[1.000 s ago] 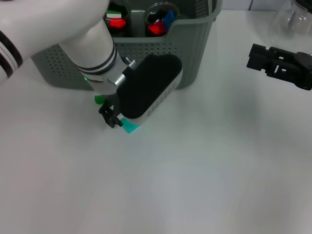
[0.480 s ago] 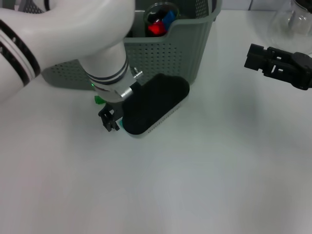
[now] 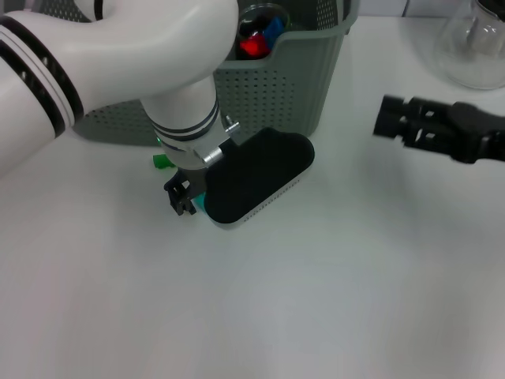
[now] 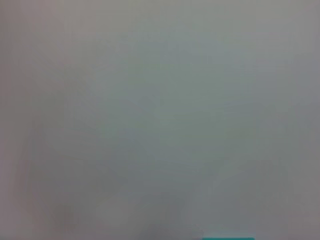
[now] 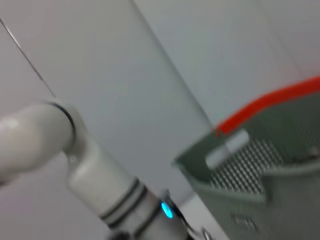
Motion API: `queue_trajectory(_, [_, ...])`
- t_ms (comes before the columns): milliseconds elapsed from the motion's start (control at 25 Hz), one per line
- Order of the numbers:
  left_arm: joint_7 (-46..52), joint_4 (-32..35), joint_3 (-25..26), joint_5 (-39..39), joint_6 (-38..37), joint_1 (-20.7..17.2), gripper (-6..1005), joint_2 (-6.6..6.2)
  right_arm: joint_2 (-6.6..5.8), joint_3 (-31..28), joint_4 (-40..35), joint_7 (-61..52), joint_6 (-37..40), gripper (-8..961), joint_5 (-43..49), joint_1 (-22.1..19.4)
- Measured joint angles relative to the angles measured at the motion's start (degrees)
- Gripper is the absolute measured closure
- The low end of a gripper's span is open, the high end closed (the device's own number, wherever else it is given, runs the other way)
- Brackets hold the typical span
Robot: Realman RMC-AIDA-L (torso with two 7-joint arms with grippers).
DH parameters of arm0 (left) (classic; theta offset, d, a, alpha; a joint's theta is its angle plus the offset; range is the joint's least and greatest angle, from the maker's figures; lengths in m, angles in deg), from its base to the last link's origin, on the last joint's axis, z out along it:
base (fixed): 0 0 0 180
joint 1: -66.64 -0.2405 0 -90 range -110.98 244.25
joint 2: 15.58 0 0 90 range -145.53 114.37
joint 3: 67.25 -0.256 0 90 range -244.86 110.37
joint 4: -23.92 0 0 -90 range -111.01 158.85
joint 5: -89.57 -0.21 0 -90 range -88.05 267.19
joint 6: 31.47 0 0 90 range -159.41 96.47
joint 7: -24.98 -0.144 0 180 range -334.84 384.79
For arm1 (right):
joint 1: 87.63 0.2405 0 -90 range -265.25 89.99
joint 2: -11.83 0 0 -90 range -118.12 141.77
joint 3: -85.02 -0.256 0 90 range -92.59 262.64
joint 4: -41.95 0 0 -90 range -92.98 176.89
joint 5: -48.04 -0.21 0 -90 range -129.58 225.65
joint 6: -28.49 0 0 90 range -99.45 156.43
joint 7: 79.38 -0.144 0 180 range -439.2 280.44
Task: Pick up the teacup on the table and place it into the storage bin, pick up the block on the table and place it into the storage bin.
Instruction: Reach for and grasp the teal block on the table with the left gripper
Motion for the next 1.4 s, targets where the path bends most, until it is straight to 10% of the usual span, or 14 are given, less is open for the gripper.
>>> queue_trajectory(800, [0.8,-2.0,-1.4,0.1,0.1,1.3,248,0.09,0.29,6.0,-0.5,-6.9,-9.5,251,6.1,3.7])
queue_trajectory(1400, [1.9,-3.6,-2.7,0.3,0.1,2.7,556,0.17,0.28,5.6,-0.5,-6.6,-9.6,251,6.1,3.7])
